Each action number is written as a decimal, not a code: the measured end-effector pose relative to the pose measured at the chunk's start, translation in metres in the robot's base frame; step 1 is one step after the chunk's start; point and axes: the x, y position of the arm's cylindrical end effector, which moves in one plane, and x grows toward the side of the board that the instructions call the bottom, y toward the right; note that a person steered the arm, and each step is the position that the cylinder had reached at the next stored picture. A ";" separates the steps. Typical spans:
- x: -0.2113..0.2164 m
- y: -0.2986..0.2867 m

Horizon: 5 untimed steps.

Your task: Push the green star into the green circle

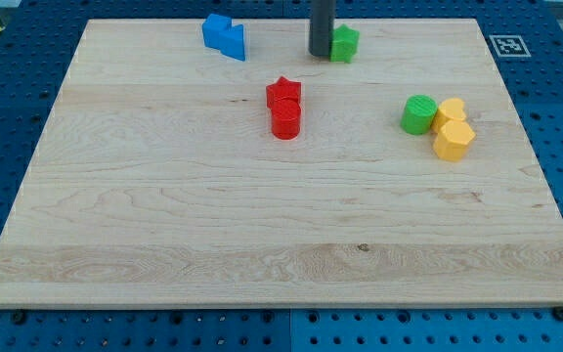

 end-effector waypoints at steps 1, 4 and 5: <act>0.000 0.010; -0.036 -0.046; -0.056 -0.038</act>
